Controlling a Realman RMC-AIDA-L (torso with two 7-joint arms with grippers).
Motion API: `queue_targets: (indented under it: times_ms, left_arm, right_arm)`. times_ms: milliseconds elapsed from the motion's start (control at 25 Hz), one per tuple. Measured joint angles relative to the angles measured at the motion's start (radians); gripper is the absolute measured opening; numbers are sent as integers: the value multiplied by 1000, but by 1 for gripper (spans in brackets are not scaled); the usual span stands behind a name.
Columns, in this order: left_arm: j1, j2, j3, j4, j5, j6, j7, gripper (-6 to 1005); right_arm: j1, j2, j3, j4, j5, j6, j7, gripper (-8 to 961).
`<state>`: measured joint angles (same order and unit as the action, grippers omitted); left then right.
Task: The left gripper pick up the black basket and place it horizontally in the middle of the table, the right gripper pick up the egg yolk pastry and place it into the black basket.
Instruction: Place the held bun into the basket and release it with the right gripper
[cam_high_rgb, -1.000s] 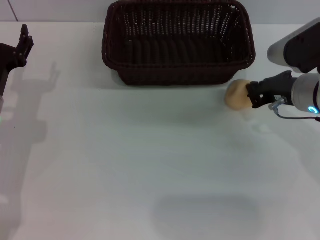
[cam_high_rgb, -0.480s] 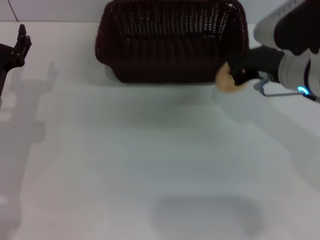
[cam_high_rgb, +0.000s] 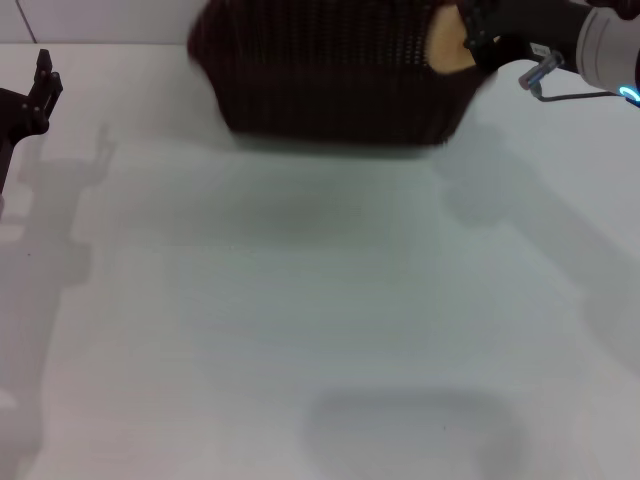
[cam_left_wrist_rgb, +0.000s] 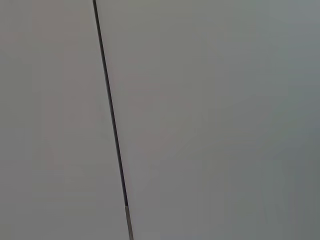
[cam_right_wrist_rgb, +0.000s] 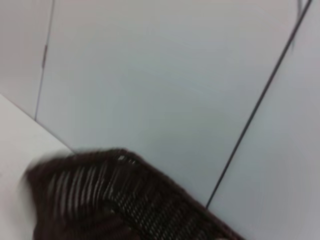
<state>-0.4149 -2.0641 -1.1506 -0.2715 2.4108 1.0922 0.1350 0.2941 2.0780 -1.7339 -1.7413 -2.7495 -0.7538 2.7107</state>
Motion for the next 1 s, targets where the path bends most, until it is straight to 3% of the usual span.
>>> queue_targets:
  times_ms: [400, 1000]
  left_arm:
    - [3, -1, 0, -3, -1, 4, 0, 809]
    - [6, -1, 0, -1, 5, 0, 0, 810]
  right_arm:
    - [-9, 4, -35, 11, 12, -3, 4, 5]
    - [129, 4, 62, 251, 12, 34, -2, 10]
